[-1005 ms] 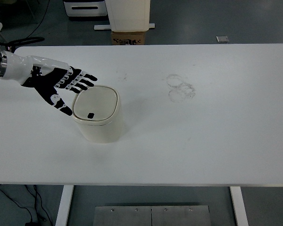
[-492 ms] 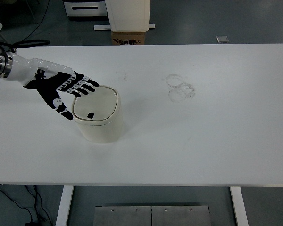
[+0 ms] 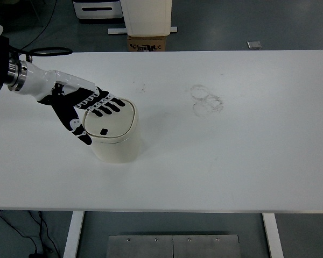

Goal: Open trash can
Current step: 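Press the left hand's fingers onto the lid's far edge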

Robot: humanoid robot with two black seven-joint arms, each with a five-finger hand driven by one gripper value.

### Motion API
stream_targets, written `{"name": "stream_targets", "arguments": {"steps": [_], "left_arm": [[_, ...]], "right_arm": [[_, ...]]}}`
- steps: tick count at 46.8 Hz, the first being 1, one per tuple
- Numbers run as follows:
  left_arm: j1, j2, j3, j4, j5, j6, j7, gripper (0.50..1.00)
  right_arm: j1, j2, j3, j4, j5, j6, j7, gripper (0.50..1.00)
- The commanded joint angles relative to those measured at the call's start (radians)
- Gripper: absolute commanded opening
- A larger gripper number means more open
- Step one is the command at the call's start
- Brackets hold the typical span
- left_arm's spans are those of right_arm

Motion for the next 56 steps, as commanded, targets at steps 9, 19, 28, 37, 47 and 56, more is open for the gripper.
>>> {"name": "stream_targets", "arguments": {"steps": [9, 19, 28, 37, 47, 56], "left_arm": [[0.001, -0.004, 0.022, -0.010, 0.000, 0.000, 0.002, 1.000], [0.006, -0.007, 0.042, -0.011, 0.000, 0.000, 0.015, 1.000], [0.011, -0.007, 0.045, -0.011, 0.000, 0.000, 0.018, 1.000], [0.014, -0.012, 0.046, -0.011, 0.000, 0.000, 0.018, 1.000], [0.014, -0.012, 0.046, -0.011, 0.000, 0.000, 0.017, 1.000], [0.015, -0.012, 0.046, -0.011, 0.000, 0.000, 0.017, 1.000]], "right_arm": [[0.000, 0.000, 0.000, 0.000, 0.000, 0.000, 0.000, 0.991], [0.000, 0.000, 0.000, 0.000, 0.000, 0.000, 0.000, 0.991], [0.000, 0.000, 0.000, 0.000, 0.000, 0.000, 0.000, 0.991], [0.000, 0.000, 0.000, 0.000, 0.001, 0.000, 0.000, 0.991], [0.000, 0.000, 0.000, 0.000, 0.001, 0.000, 0.000, 0.991], [0.000, 0.000, 0.000, 0.000, 0.001, 0.000, 0.000, 0.991]]}}
